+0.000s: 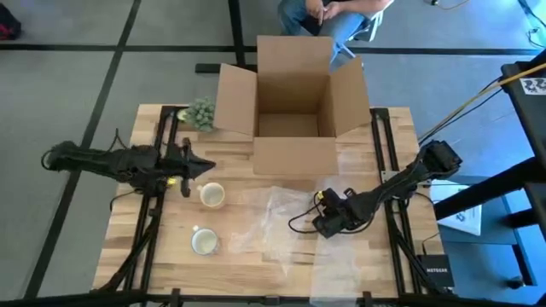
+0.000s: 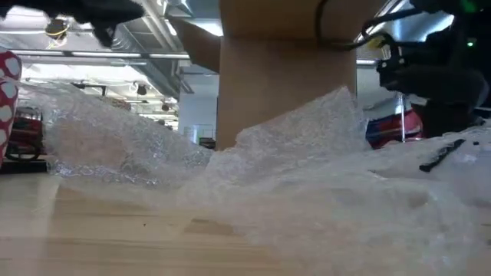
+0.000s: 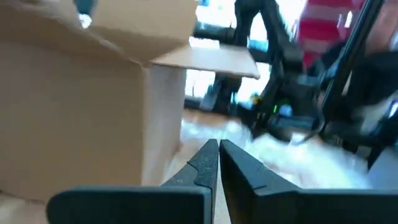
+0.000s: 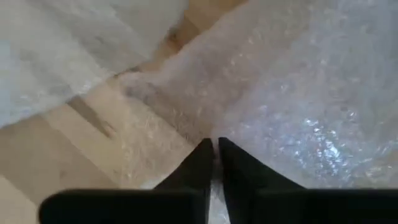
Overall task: Wrap mug
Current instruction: Prepare the right bubble wrap on the table
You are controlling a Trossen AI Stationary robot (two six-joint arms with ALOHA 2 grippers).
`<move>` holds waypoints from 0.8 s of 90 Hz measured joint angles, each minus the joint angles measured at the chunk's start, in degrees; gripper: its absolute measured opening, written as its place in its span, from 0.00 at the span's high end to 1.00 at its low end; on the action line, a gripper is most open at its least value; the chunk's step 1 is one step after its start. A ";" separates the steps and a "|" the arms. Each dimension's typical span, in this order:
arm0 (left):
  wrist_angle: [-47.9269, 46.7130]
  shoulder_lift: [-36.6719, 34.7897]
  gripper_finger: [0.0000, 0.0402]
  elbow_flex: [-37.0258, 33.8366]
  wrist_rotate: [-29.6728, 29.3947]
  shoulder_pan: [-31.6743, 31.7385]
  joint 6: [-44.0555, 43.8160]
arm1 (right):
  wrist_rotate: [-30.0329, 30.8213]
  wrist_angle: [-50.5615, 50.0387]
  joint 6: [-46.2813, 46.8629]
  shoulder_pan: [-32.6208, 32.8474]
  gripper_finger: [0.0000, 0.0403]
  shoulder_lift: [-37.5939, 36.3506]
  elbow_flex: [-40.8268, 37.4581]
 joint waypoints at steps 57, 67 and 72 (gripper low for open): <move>24.30 54.28 1.00 17.84 -2.32 -13.02 -3.78 | 3.86 2.85 -0.31 0.00 1.00 -0.02 0.11; 28.77 62.40 1.00 21.50 -2.34 -12.17 -1.14 | 4.47 4.36 -0.30 0.00 1.00 -0.02 0.11; 29.93 65.95 1.00 23.92 -2.34 -11.70 0.07 | 5.13 5.02 -0.31 0.00 1.00 -0.02 0.11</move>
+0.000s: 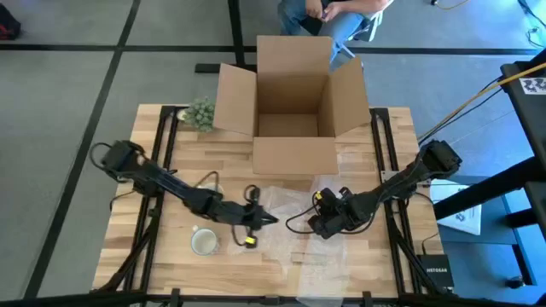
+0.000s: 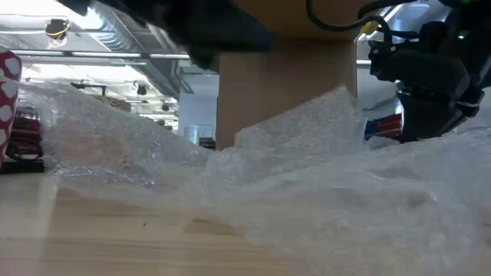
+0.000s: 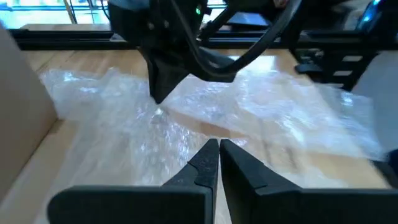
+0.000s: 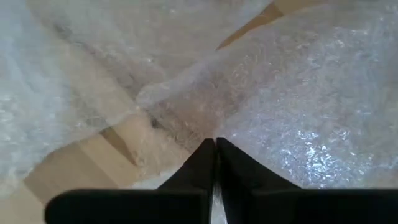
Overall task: Wrap mug
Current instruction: Prepare the right bubble wrap on the table
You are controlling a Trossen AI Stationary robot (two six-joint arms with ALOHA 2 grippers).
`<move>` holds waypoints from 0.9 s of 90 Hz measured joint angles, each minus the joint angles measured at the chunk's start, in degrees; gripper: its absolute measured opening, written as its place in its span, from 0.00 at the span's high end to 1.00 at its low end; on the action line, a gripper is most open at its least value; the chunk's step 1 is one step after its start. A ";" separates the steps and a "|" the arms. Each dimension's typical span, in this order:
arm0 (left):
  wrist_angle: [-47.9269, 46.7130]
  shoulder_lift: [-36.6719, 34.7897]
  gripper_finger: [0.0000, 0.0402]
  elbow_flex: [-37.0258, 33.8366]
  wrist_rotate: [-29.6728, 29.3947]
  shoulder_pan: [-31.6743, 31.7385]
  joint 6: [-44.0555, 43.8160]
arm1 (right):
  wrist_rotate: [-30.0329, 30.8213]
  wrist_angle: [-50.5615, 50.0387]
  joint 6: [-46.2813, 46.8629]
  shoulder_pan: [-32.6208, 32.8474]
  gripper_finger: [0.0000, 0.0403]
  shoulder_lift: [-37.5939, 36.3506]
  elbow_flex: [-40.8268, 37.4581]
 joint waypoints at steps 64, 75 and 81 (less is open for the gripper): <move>8.05 26.06 1.00 16.88 2.77 9.44 4.59 | 1.02 7.96 -3.19 -0.02 1.00 -0.02 0.00; 7.09 27.96 1.00 17.25 1.20 10.86 4.39 | 0.10 10.43 -4.13 -0.02 1.00 -0.02 0.00; 4.68 28.43 1.00 17.24 0.53 11.54 4.18 | -0.88 11.03 -4.31 0.02 1.00 -0.02 0.08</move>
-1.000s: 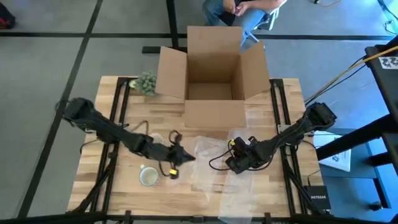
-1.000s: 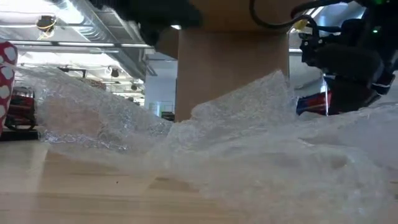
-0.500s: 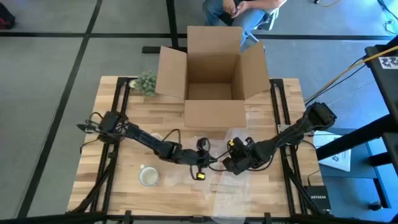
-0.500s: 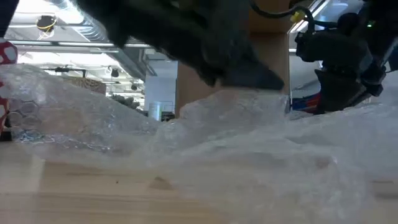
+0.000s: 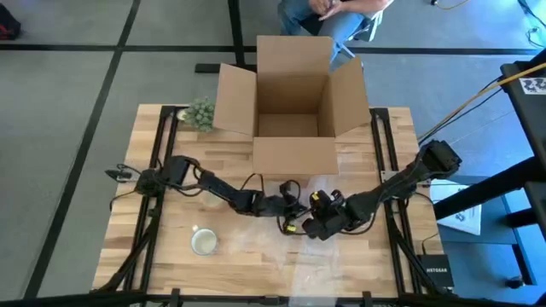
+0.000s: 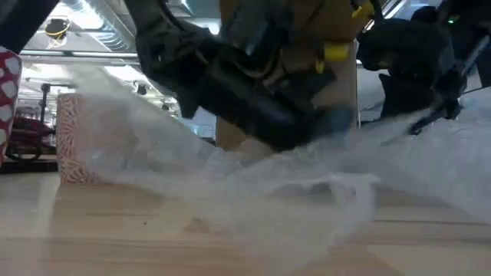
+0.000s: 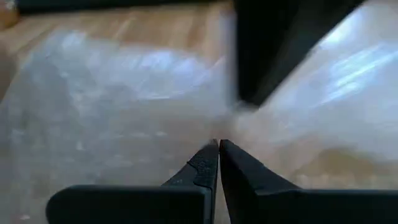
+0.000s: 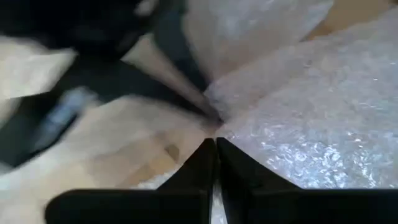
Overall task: Wrap mug
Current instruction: Prepare the right bubble wrap on the table
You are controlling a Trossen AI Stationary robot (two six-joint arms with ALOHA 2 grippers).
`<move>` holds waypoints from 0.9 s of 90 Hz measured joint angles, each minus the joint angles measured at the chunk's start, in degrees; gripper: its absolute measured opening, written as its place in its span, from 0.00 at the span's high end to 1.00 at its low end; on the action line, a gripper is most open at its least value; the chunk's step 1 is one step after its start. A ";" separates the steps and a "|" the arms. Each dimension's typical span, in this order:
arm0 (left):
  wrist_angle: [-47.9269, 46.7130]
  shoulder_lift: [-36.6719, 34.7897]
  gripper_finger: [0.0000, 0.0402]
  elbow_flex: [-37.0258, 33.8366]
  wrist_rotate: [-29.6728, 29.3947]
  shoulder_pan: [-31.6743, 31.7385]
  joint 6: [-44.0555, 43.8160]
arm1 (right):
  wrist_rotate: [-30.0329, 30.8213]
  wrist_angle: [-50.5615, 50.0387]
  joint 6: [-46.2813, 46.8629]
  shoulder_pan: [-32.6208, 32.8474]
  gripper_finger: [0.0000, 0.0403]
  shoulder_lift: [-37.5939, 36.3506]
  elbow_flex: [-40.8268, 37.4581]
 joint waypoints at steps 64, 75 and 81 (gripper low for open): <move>-11.05 -0.73 1.00 0.13 -2.54 -0.89 -0.60 | -9.74 -54.97 20.44 13.85 1.00 -0.85 16.98; -10.96 -0.70 1.00 0.04 -2.54 -1.07 -0.02 | -12.77 -52.30 22.89 16.56 1.00 -0.81 12.97; -11.07 -0.97 1.00 0.00 -2.49 -1.06 -0.10 | -13.86 -48.47 23.51 17.62 1.00 -0.81 10.03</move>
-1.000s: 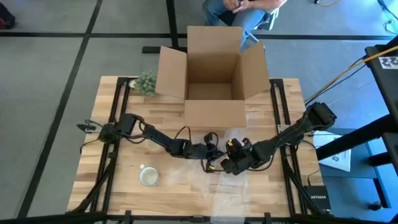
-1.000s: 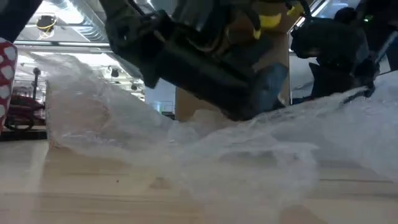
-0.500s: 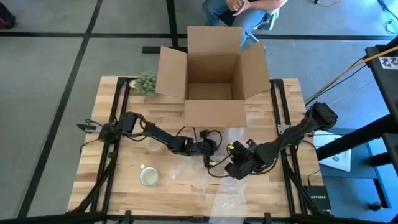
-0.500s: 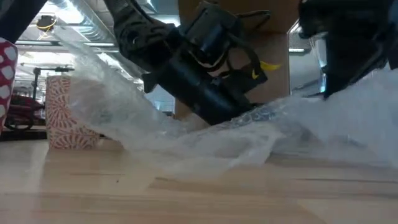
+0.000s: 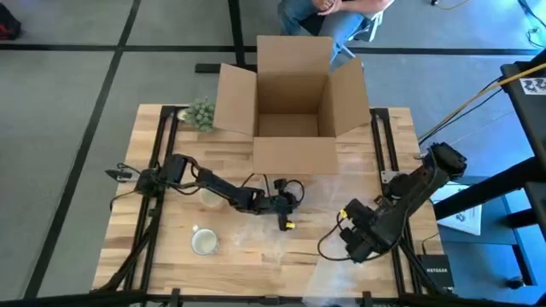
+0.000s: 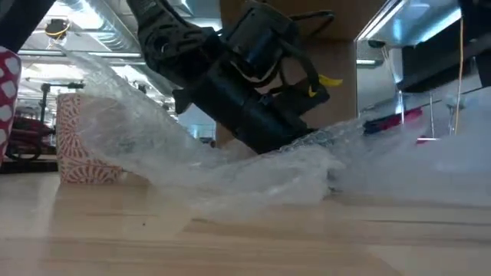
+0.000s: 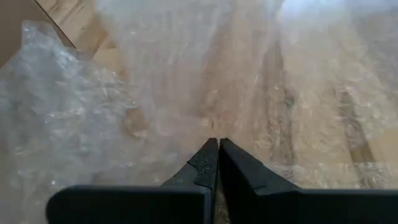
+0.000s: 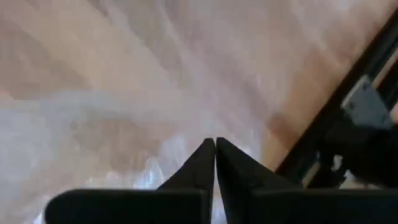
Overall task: Wrap mug
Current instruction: Prepare the right bubble wrap on the table
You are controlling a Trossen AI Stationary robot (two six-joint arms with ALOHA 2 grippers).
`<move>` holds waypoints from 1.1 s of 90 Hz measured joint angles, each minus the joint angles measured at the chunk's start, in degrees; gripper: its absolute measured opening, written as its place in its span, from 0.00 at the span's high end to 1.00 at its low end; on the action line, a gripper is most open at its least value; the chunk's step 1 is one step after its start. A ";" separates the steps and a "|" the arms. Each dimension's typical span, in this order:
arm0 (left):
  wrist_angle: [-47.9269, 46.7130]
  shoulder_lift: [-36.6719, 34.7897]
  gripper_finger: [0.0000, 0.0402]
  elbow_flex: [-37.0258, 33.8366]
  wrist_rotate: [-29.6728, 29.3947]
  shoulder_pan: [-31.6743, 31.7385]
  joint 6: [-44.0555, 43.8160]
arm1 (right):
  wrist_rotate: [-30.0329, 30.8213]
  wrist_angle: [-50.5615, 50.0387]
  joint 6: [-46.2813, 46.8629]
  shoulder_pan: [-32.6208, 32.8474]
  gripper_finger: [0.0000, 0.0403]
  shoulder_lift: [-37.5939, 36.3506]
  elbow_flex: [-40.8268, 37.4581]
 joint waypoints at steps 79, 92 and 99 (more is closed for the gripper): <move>-2.11 -12.40 1.00 -0.15 13.43 0.08 -0.30 | 0.40 7.92 -3.89 2.27 0.49 -1.86 4.03; 1.84 -11.17 1.00 -0.07 22.84 -0.86 -3.83 | 5.63 16.07 -3.81 6.12 0.48 -2.24 4.25; 4.93 -8.96 1.00 -0.09 24.04 -1.83 -4.09 | 7.63 18.66 -2.45 8.14 0.48 -1.68 4.22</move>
